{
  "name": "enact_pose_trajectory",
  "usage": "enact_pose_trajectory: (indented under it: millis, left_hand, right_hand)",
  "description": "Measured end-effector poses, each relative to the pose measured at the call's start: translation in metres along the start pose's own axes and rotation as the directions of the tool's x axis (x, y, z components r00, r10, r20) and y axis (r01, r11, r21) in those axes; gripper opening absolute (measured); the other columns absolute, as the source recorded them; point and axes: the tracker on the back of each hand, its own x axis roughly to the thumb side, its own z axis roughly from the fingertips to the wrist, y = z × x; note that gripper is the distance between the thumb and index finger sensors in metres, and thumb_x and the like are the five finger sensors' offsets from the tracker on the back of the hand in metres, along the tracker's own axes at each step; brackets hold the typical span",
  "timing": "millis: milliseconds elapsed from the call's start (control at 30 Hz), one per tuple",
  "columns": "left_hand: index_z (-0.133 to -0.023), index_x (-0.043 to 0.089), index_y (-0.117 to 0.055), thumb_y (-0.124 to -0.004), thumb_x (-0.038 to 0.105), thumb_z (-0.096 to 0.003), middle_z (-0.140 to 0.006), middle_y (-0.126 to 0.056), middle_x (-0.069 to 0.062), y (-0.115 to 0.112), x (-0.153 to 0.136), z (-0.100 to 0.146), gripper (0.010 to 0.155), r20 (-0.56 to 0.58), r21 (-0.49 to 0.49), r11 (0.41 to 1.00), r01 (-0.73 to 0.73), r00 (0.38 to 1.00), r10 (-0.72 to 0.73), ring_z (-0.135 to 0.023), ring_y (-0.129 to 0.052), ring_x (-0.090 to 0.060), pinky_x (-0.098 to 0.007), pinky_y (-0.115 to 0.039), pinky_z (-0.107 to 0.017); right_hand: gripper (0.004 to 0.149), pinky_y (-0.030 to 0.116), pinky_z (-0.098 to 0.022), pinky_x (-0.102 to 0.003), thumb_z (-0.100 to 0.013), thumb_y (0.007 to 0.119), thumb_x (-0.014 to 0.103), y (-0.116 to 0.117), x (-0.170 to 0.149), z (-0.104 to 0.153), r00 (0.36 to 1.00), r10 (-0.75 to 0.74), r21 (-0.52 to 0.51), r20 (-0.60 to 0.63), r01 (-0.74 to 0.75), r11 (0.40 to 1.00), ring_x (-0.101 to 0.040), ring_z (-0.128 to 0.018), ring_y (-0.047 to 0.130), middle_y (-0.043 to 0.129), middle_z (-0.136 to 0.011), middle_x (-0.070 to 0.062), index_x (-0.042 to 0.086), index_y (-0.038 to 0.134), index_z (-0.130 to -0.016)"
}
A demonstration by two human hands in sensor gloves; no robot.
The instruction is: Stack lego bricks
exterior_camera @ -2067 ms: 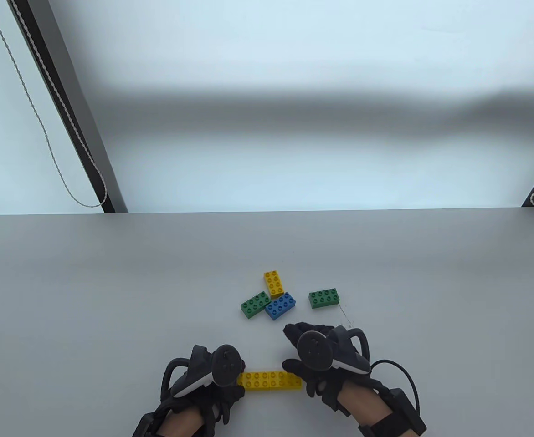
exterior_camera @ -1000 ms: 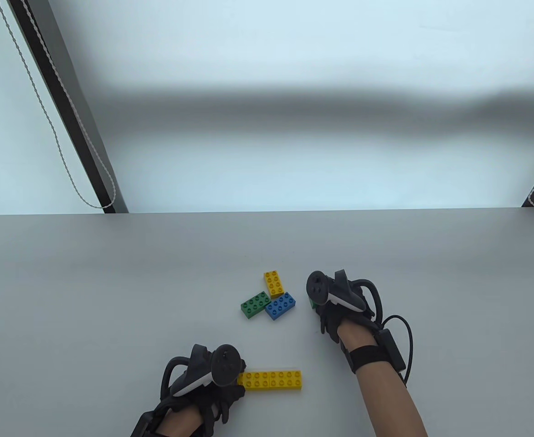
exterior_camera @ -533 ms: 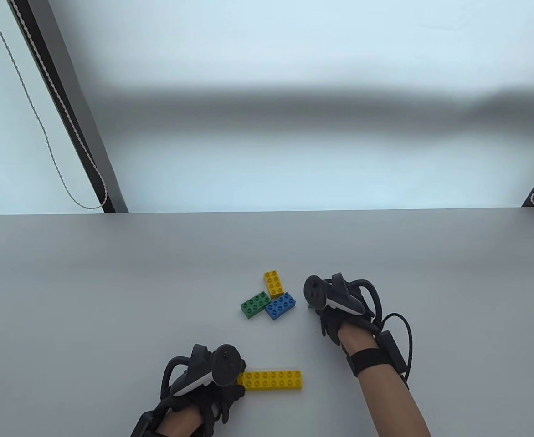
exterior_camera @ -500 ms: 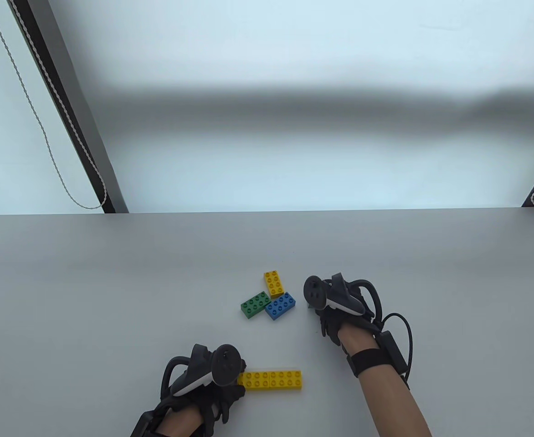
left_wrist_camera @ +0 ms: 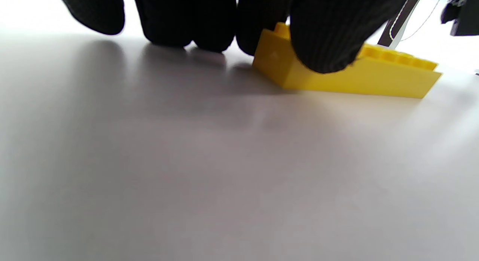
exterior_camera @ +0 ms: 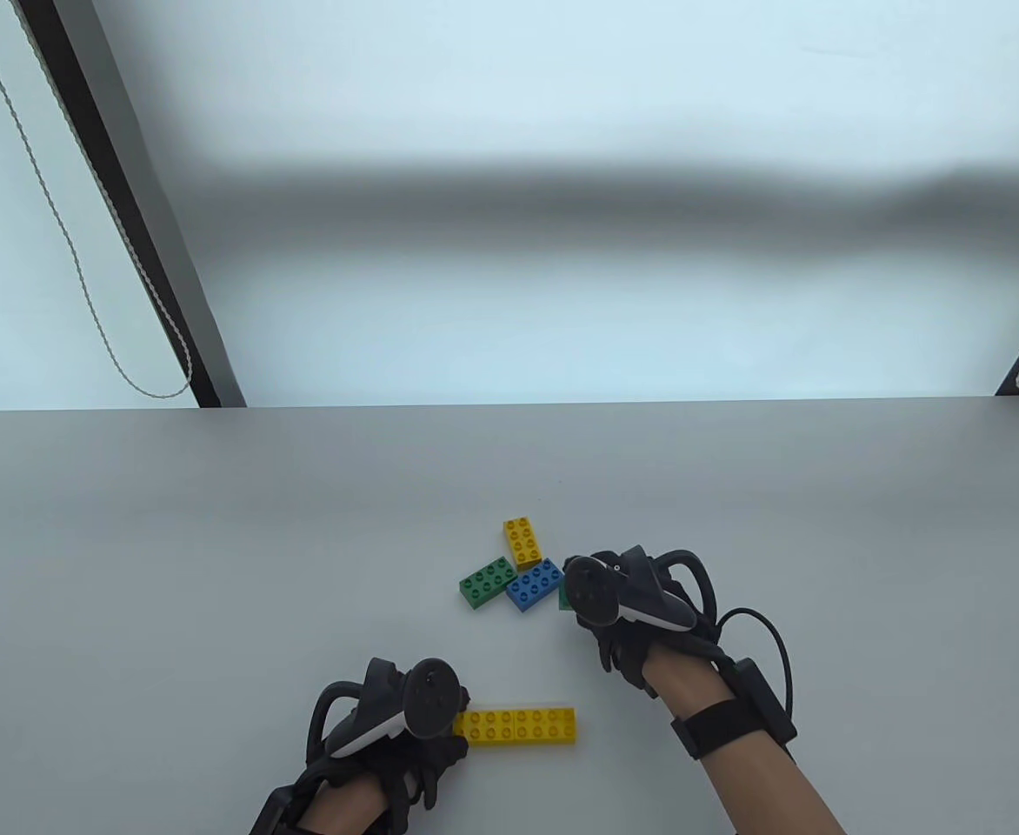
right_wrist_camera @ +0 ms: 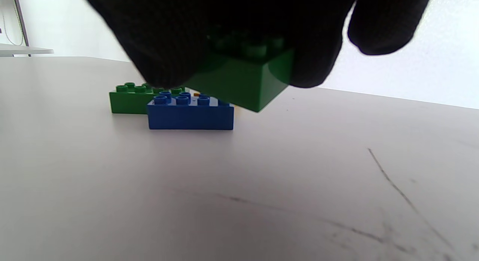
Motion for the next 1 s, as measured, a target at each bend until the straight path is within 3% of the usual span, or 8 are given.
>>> enact_pose_trajectory:
  millis: [633, 1000]
  left_hand:
    - [-0.096, 0.029, -0.066, -0.082, 0.050, -0.0387, -0.106, -0.064, -0.004, -0.001, 0.000, 0.001, 0.063, -0.006, 0.002, 1.000, -0.002, 1.000, 0.002, -0.095, -0.064, -0.032, -0.061, -0.061, -0.069]
    - [-0.096, 0.029, -0.066, -0.082, 0.050, -0.0386, -0.106, -0.064, -0.004, -0.001, 0.000, 0.001, 0.063, -0.006, 0.002, 1.000, -0.002, 1.000, 0.002, -0.095, -0.064, -0.032, -0.061, -0.060, -0.069]
  right_hand:
    - [0.067, 0.080, -0.052, -0.057, -0.026, 0.097, 0.040, -0.019, 0.066, 0.043, 0.977, -0.109, -0.076, 0.183, 0.125, 0.989, -0.035, -0.060, 0.097, 0.091, -0.077, -0.010, 0.017, 0.075, -0.085]
    - [0.067, 0.081, -0.051, -0.056, -0.023, 0.100, 0.041, -0.011, 0.085, 0.058, 0.956, -0.153, -0.056, 0.251, 0.172, 0.983, -0.033, -0.056, 0.098, 0.093, -0.073, -0.008, 0.019, 0.079, -0.082]
